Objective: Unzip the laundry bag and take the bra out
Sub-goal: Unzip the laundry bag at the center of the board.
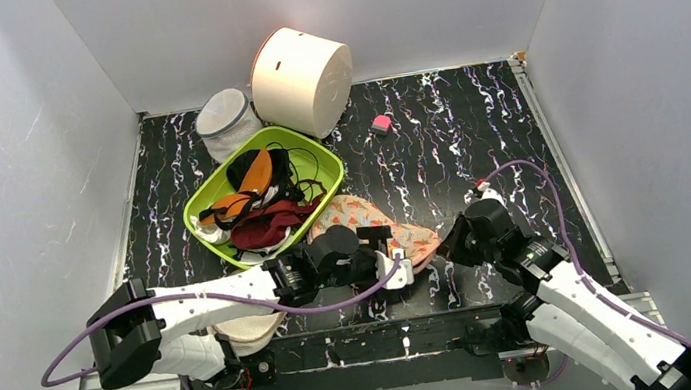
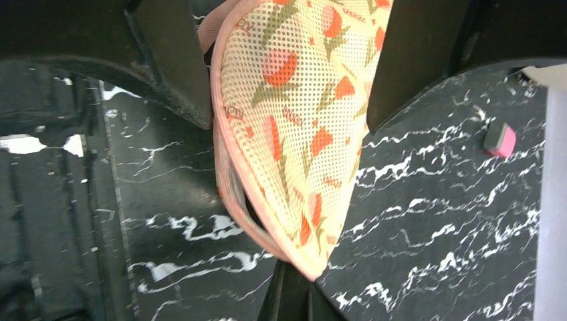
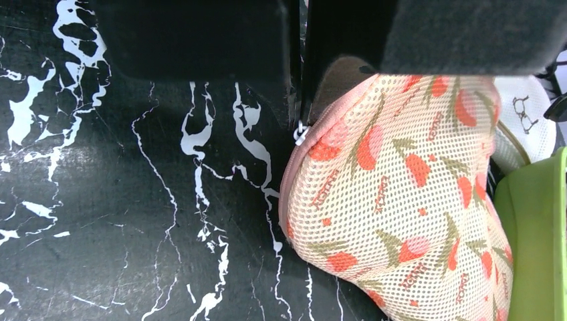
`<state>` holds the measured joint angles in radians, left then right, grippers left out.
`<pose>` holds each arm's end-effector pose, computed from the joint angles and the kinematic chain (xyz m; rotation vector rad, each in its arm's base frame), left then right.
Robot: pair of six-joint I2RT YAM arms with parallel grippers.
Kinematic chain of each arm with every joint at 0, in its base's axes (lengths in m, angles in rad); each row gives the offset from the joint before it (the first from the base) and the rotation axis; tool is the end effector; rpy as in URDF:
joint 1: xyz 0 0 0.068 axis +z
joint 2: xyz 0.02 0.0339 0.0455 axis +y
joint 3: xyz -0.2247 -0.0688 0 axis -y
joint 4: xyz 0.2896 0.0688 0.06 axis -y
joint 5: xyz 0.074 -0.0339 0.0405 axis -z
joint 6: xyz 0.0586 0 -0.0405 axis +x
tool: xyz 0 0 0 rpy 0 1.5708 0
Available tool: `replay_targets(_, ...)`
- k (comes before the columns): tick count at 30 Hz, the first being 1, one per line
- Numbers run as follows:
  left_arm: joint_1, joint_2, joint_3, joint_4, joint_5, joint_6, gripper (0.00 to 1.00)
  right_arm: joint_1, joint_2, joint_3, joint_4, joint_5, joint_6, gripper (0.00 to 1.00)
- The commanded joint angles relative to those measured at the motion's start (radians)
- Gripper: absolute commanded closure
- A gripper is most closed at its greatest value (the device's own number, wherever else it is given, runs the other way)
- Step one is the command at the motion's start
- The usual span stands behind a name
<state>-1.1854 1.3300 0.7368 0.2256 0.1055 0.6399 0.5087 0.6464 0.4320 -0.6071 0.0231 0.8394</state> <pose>0.1309 -0.3392 0.1720 1.5967 1.1445 -0.4629 0.1986 0.1092 0.1488 0.4192 2.4437 0.5861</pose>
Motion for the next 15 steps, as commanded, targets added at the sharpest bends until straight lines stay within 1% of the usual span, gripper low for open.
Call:
replay_targets(1,0.006,-0.059,0.078,-0.067,0.156,-0.008,0.12,-0.002,-0.043,0.027,0.009,-0.03,-0.004,1.0)
replay_targets(2,0.004,-0.056,0.091,-0.071,0.167,-0.012,0.08,-0.002,-0.047,0.025,0.016,-0.036,-0.001,1.0)
replay_targets(4,-0.007,-0.038,0.119,-0.072,0.17,-0.025,0.05,-0.002,-0.052,0.018,0.037,-0.058,0.002,1.0)
replay_targets(6,-0.053,-0.003,0.183,-0.109,0.141,-0.007,0.04,-0.002,-0.049,0.016,0.056,-0.076,0.003,1.0)
replay_targets(8,-0.119,0.045,0.232,-0.128,0.052,0.014,0.04,-0.001,-0.039,0.02,0.066,-0.09,0.002,1.0)
replay_targets(11,-0.188,0.148,0.284,-0.099,-0.104,0.017,0.02,-0.002,-0.022,0.031,0.071,-0.108,-0.013,1.0)
replay_targets(15,-0.232,0.273,0.31,0.025,-0.296,0.0,0.02,-0.002,-0.01,0.05,0.069,-0.113,-0.041,1.0)
